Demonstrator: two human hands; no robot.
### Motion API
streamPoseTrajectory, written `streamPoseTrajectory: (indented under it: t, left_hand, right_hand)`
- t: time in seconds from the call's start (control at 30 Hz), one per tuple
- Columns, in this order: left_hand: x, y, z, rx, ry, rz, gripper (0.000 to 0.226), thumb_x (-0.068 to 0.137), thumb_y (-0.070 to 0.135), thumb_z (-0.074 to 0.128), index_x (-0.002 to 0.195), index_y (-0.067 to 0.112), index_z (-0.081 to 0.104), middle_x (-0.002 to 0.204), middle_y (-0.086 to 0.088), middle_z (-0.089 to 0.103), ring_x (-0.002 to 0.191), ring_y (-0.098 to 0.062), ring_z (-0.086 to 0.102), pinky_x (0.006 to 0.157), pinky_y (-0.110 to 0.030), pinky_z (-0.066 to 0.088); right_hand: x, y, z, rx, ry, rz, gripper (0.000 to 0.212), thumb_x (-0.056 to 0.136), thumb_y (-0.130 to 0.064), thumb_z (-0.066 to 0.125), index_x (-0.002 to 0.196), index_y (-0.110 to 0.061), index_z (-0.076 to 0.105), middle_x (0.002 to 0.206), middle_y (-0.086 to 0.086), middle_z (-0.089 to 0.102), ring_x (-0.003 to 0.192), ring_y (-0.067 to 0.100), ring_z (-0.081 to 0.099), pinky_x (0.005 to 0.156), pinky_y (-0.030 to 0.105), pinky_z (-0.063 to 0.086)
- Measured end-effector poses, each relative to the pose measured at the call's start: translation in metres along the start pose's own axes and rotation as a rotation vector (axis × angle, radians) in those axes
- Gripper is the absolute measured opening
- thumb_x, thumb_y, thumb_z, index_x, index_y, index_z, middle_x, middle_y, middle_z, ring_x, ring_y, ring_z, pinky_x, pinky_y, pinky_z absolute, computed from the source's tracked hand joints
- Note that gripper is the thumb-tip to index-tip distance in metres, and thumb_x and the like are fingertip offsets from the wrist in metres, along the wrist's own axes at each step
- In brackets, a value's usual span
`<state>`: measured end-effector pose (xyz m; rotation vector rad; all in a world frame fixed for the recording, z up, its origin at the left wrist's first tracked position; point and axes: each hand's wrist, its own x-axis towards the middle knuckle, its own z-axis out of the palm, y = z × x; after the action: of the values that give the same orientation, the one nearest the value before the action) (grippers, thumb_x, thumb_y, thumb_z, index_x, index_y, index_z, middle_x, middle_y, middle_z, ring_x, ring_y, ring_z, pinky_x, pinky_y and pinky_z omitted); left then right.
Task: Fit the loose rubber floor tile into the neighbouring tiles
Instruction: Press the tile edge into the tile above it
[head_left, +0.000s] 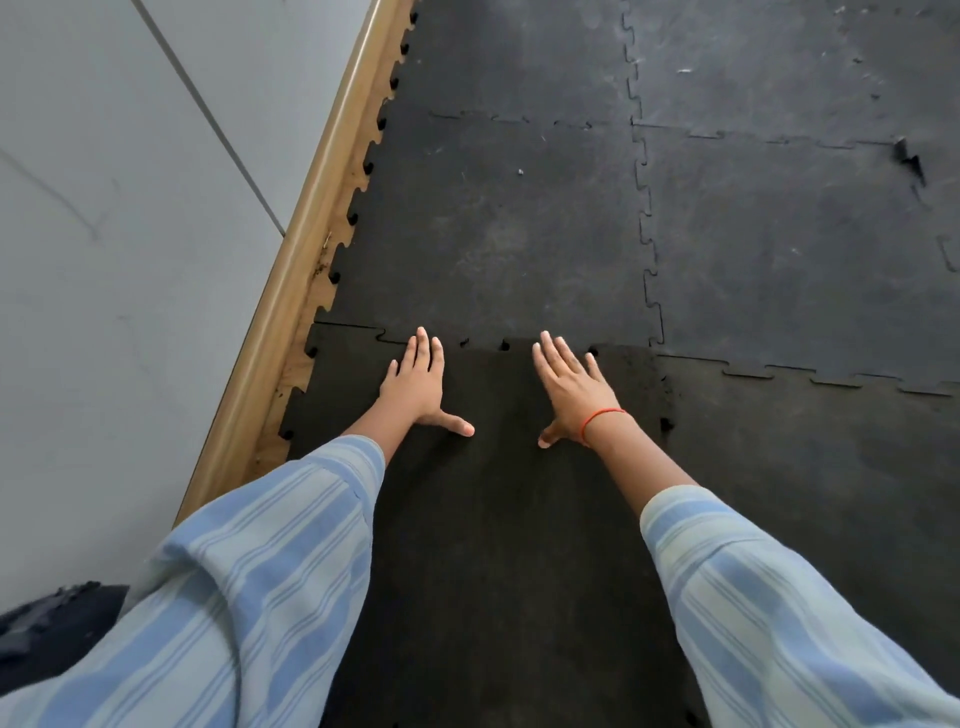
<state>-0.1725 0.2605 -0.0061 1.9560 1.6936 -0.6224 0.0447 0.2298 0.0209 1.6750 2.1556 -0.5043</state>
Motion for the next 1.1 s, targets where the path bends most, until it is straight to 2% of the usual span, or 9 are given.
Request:
streamPoseTrajectory:
  t: [0.13, 0.27, 0.43, 0.7, 0.87, 0.93, 0.97, 1.03, 1.1]
  left_hand:
    - [0.004, 0.003, -0.002, 0.016, -0.039, -0.029, 0.148, 0.058, 0.076, 0.069, 0.147, 0.007, -0.026, 0.154, -0.016, -0.034, 0.145, -0.030, -0.022, 0.119, -0.049, 0.004]
    - [-0.004, 0.001, -0.002, 0.019, 0.008, -0.043, 0.147, 0.057, 0.081, 0.066, 0.149, 0.011, -0.025, 0.155, -0.014, -0.032, 0.146, -0.029, -0.020, 0.119, -0.049, 0.002]
    - [-0.011, -0.010, 0.007, -0.110, 0.024, -0.218, 0.158, 0.045, 0.092, 0.058, 0.147, 0.007, -0.028, 0.153, -0.017, -0.035, 0.144, -0.031, -0.026, 0.117, -0.052, -0.003]
    - [0.000, -0.008, -0.003, -0.190, 0.040, -0.275, 0.150, 0.055, 0.085, 0.062, 0.148, 0.003, -0.021, 0.156, -0.016, -0.029, 0.146, -0.030, -0.020, 0.119, -0.050, 0.001]
    - [-0.002, -0.003, -0.008, -0.171, 0.009, -0.292, 0.146, 0.058, 0.083, 0.062, 0.149, 0.003, -0.021, 0.156, -0.017, -0.028, 0.146, -0.031, -0.019, 0.118, -0.051, -0.001]
    - [0.000, -0.001, -0.012, -0.108, 0.020, -0.247, 0.137, 0.066, 0.080, 0.059, 0.150, 0.004, -0.018, 0.158, -0.015, -0.025, 0.147, -0.029, -0.018, 0.117, -0.053, -0.002]
    - [0.001, 0.004, -0.013, -0.061, 0.028, -0.169, 0.126, 0.074, 0.076, 0.055, 0.151, 0.006, -0.015, 0.159, -0.013, -0.023, 0.148, -0.028, -0.017, 0.117, -0.053, -0.001]
    - [0.000, 0.028, -0.009, -0.002, 0.031, 0.041, 0.099, 0.090, 0.063, 0.044, 0.153, 0.010, -0.011, 0.160, -0.008, -0.021, 0.149, -0.023, -0.014, 0.118, -0.053, 0.002]
    - [-0.003, 0.058, -0.002, 0.035, 0.012, 0.192, 0.080, 0.099, 0.051, 0.035, 0.153, 0.014, -0.010, 0.160, -0.005, -0.021, 0.149, -0.021, -0.013, 0.119, -0.051, 0.003]
  right_hand:
    - [0.022, -0.016, -0.010, -0.072, -0.144, -0.023, 0.136, 0.062, -0.030, 0.088, 0.151, -0.007, -0.013, 0.159, 0.006, -0.022, 0.148, 0.022, -0.013, 0.120, 0.046, 0.004]
    - [0.021, -0.020, -0.010, -0.108, -0.147, 0.008, 0.135, 0.063, -0.028, 0.087, 0.150, -0.005, -0.014, 0.158, 0.007, -0.024, 0.148, 0.023, -0.015, 0.121, 0.046, 0.004]
    - [0.023, -0.024, -0.003, -0.123, -0.158, 0.027, 0.133, 0.066, -0.025, 0.086, 0.150, -0.004, -0.014, 0.157, 0.009, -0.026, 0.148, 0.024, -0.014, 0.120, 0.044, 0.006]
    - [0.038, -0.020, -0.008, -0.085, -0.307, 0.045, 0.136, 0.066, -0.026, 0.086, 0.149, -0.006, -0.020, 0.155, 0.008, -0.031, 0.147, 0.023, -0.018, 0.120, 0.042, 0.003]
    - [0.036, -0.015, -0.009, -0.058, -0.305, 0.010, 0.135, 0.067, -0.029, 0.085, 0.149, -0.008, -0.019, 0.156, 0.006, -0.030, 0.147, 0.022, -0.018, 0.120, 0.044, 0.002]
    - [0.034, -0.013, -0.012, -0.015, -0.277, 0.008, 0.136, 0.065, -0.030, 0.086, 0.150, -0.008, -0.018, 0.157, 0.005, -0.028, 0.147, 0.022, -0.017, 0.120, 0.046, 0.001]
    - [0.031, -0.010, -0.012, 0.023, -0.252, 0.030, 0.137, 0.064, -0.032, 0.087, 0.150, -0.008, -0.017, 0.157, 0.006, -0.027, 0.147, 0.021, -0.017, 0.120, 0.046, 0.000]
    - [0.016, 0.005, -0.006, 0.119, -0.181, 0.135, 0.141, 0.060, -0.049, 0.085, 0.150, -0.007, -0.016, 0.158, 0.006, -0.026, 0.147, 0.020, -0.018, 0.121, 0.046, -0.002]
    - [-0.007, 0.026, 0.010, 0.204, -0.100, 0.261, 0.145, 0.056, -0.072, 0.073, 0.150, -0.009, -0.017, 0.157, 0.003, -0.027, 0.147, 0.017, -0.020, 0.121, 0.046, -0.004]
